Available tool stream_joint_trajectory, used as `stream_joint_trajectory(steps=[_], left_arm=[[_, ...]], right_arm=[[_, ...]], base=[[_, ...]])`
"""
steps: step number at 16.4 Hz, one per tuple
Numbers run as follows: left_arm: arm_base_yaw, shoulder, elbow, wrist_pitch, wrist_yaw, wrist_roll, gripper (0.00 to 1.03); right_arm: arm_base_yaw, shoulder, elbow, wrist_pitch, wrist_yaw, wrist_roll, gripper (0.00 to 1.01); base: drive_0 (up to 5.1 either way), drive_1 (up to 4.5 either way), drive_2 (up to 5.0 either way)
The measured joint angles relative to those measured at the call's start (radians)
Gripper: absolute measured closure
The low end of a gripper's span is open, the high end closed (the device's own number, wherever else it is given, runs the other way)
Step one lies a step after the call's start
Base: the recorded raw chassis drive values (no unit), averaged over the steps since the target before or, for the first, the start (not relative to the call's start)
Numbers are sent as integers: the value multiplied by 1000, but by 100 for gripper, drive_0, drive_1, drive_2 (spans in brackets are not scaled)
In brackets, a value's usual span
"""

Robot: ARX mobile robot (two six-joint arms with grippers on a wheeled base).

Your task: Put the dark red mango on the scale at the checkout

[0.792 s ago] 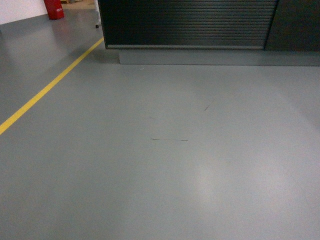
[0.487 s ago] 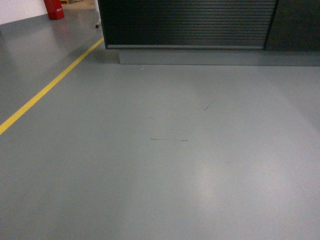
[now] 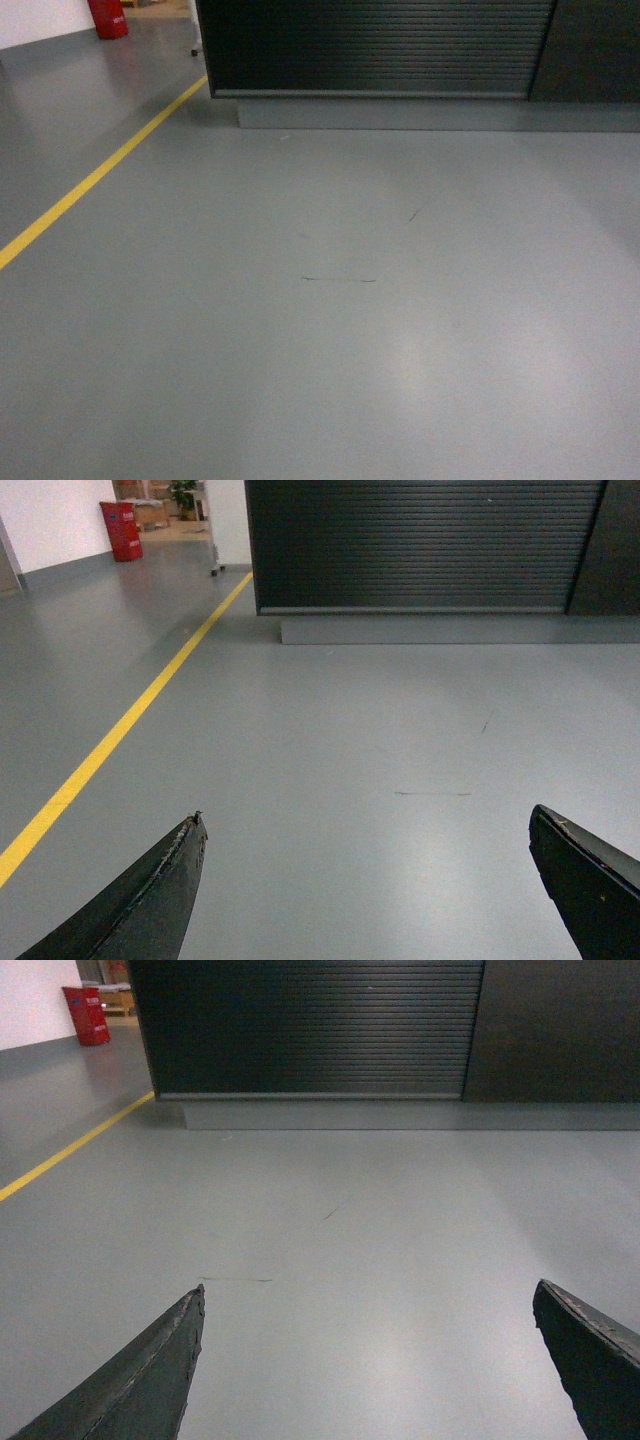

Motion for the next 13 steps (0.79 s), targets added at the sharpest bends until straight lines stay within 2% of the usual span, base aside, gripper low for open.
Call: stream_joint_trajectory(steps=[13], left_arm=[[0,0,0,0,0,0,5]], right_arm=[[0,0,0,1,0,0,3]], base=[[0,0,0]])
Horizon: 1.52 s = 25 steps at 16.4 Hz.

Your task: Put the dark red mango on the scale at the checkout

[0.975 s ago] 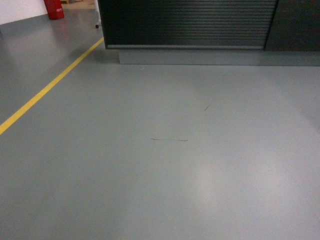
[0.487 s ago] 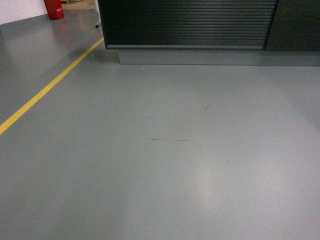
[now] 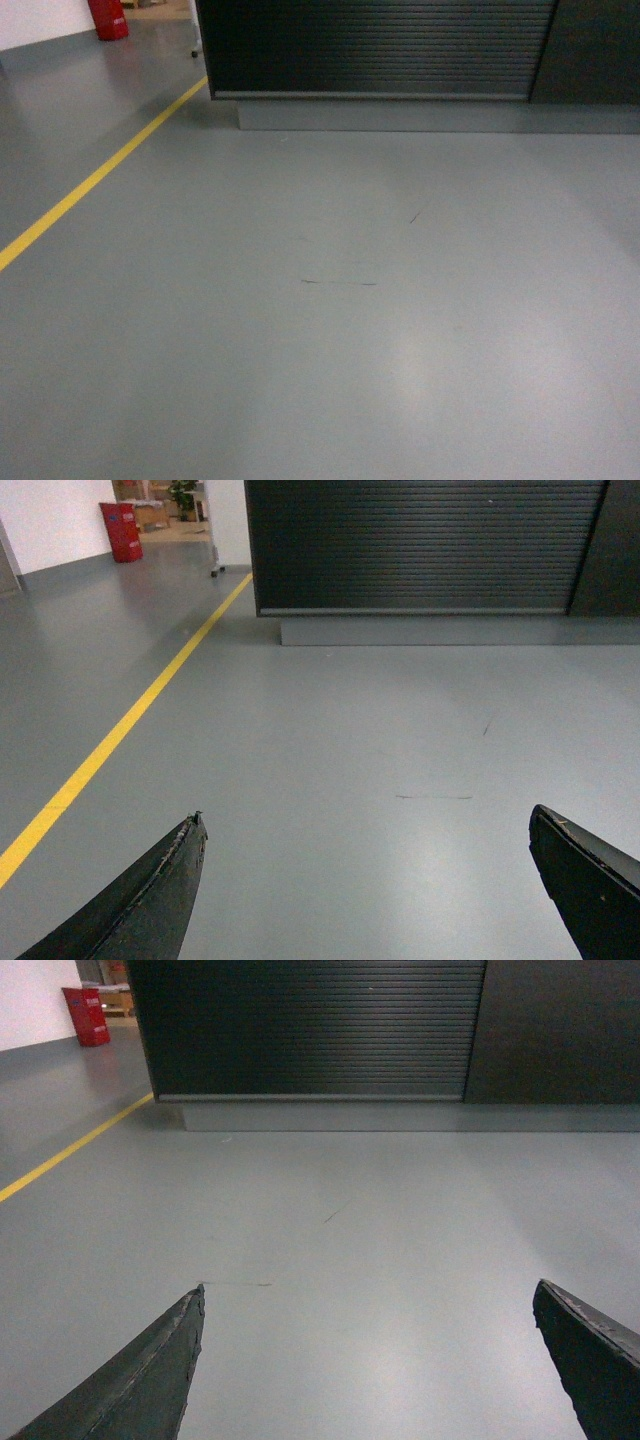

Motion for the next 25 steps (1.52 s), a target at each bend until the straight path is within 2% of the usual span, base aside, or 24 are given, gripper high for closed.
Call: stream_joint_trajectory(steps=[17,25], left_arm=[[0,0,0,0,0,0,5],[0,0,0,-1,-1,0,5]], right_arm=[[0,0,0,-2,0,0,3],[0,0,0,-1,0,0,3]], base=[[0,0,0],[2,427,-422]])
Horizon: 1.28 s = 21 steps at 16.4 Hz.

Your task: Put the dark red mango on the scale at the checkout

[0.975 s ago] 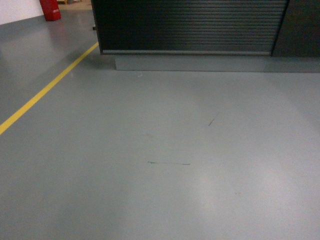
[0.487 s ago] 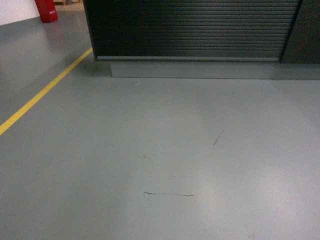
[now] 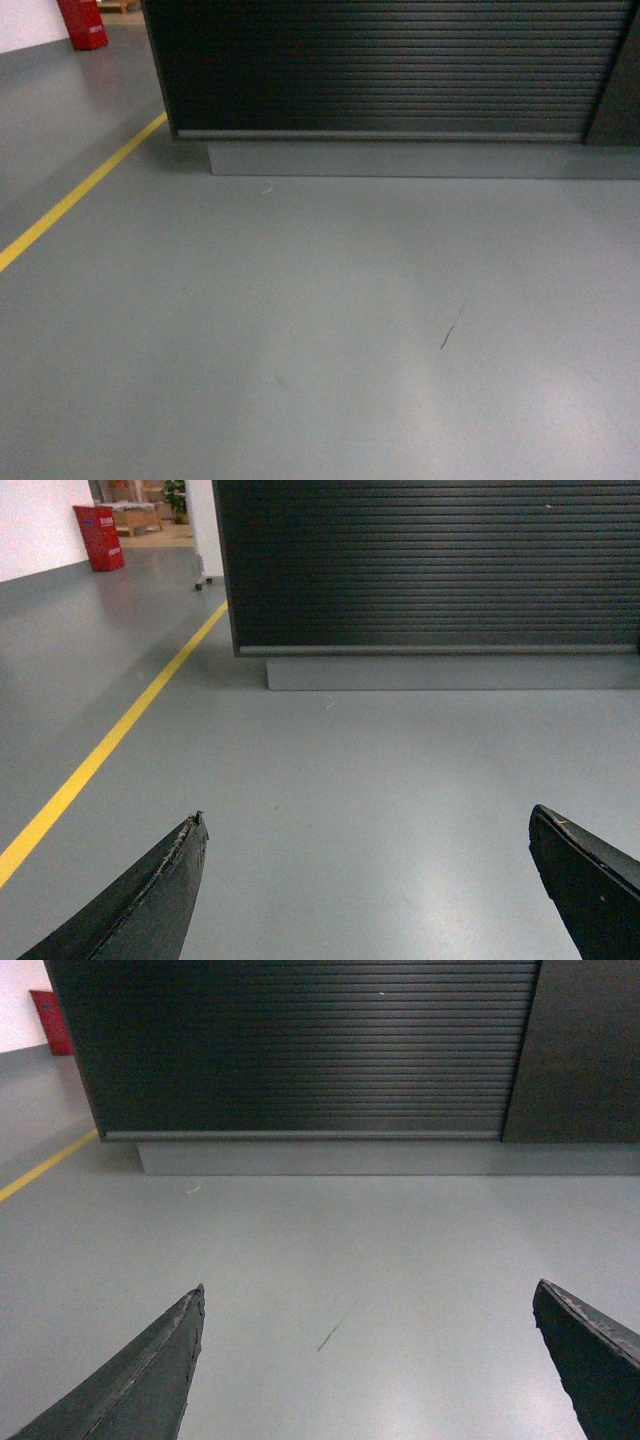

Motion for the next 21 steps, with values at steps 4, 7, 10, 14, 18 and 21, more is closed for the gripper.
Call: stream_joint_trajectory(steps=[4,7,10,14,18,21], left_arm=[[0,0,0,-2,1,0,5],[0,0,0,1,1,0,5],[0,0,0,-3,0,0,5],[0,0,0,-2,0,0,5],[0,0,0,2,0,0,5],[0,0,0,-2,0,0,5]], right_arm=[[0,0,0,-4,0,0,3],[0,0,0,2,0,0,3],[0,0,0,2,0,0,3],[0,0,0,1,0,0,3],[0,0,0,-1,0,0,3],[0,0,0,-1,0,0,3]], base=[[3,428,-421],[3,428,-421],[3,428,-421],[3,428,-421],[3,428,-421],[3,428,-421]])
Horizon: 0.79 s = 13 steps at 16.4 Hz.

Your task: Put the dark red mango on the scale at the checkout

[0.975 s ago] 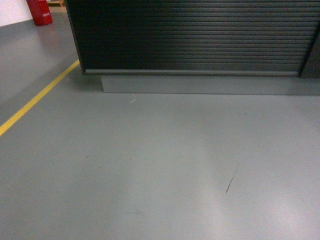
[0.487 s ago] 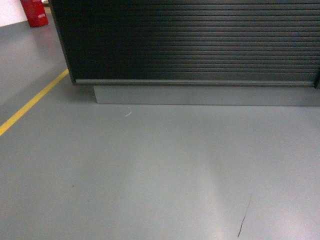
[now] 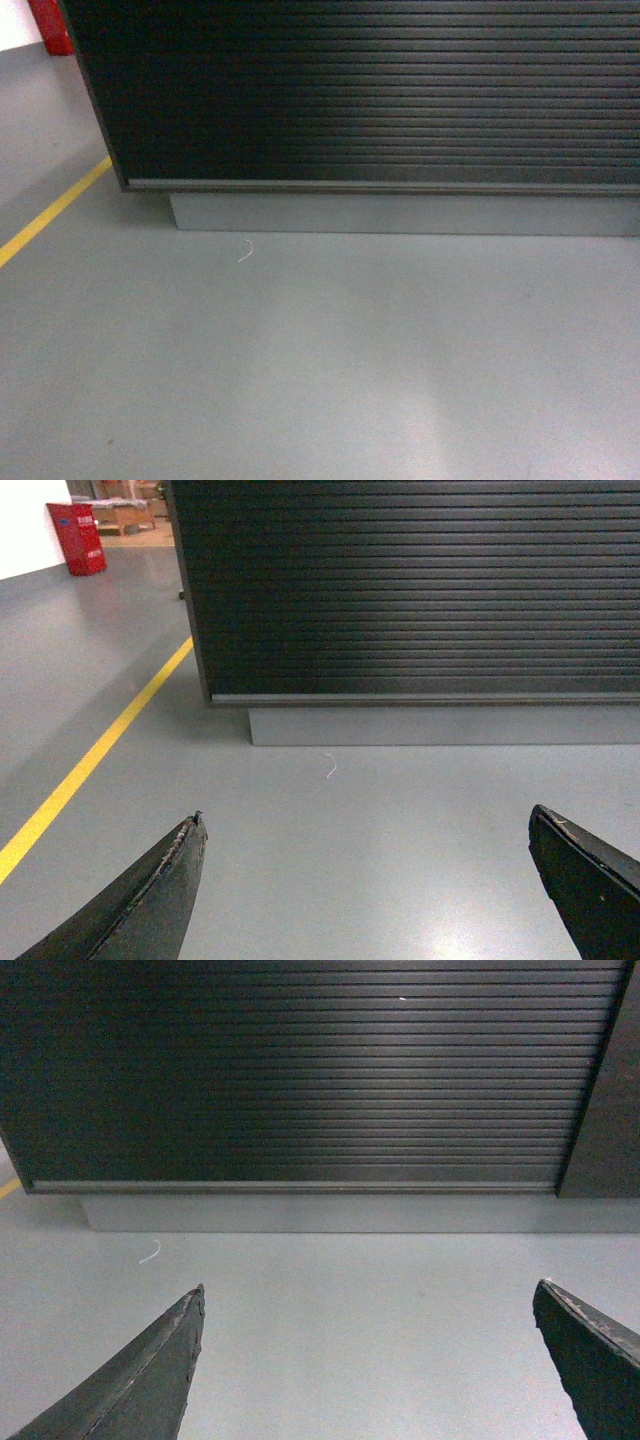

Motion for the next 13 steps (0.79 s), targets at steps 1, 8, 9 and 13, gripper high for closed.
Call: stream_joint_trajectory(steps=[1,8,9,13], left_arm=[[0,0,0,3,0,0,5],[0,0,0,3,0,0,5],[0,0,0,4,0,0,5],[0,0,0,3,0,0,5]], right_arm=[[0,0,0,0,1,0,3],[0,0,0,1,0,0,3],[0,0,0,3,0,0,3],[0,0,0,2,0,0,3]], base=[[3,428,-421],[2,363,-359],[0,333,-333],[0,333,-333]])
